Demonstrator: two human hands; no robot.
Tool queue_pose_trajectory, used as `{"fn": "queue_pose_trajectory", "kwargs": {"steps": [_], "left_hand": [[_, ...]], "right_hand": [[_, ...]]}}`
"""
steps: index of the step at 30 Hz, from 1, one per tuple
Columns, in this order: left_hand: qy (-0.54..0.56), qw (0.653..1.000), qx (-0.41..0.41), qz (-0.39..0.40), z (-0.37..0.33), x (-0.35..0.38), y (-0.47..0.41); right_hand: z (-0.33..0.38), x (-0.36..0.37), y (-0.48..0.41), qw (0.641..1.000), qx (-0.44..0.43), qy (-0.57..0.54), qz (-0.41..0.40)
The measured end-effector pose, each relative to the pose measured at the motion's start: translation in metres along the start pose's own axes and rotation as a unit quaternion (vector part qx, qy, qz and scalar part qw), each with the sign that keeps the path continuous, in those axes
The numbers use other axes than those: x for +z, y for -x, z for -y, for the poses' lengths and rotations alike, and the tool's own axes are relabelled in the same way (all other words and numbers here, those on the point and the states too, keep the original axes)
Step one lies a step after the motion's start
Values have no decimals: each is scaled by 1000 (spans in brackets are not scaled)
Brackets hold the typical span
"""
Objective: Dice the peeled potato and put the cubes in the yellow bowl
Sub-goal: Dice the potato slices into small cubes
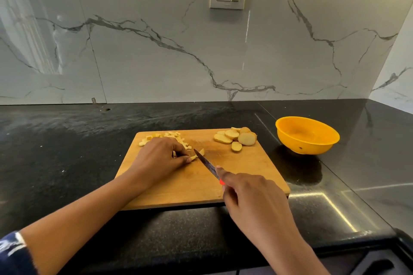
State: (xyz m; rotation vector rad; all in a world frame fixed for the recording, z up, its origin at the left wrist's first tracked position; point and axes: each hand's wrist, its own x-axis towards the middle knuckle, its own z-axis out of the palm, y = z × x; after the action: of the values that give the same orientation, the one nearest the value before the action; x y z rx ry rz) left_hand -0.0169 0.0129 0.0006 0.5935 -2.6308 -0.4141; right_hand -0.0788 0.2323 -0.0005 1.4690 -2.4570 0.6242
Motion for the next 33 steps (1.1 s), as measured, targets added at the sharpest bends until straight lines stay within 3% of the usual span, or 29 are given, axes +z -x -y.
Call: {"fn": "queue_pose_trajectory", "kwargs": {"steps": [22, 33], "left_hand": [[-23, 999, 12, 38, -1, -3, -2], [-9, 1000, -8, 13, -2, 1, 0]], "right_hand": [[9, 16, -13, 999, -15, 31, 8], [19, 0, -10, 991, -36, 90, 93]]}}
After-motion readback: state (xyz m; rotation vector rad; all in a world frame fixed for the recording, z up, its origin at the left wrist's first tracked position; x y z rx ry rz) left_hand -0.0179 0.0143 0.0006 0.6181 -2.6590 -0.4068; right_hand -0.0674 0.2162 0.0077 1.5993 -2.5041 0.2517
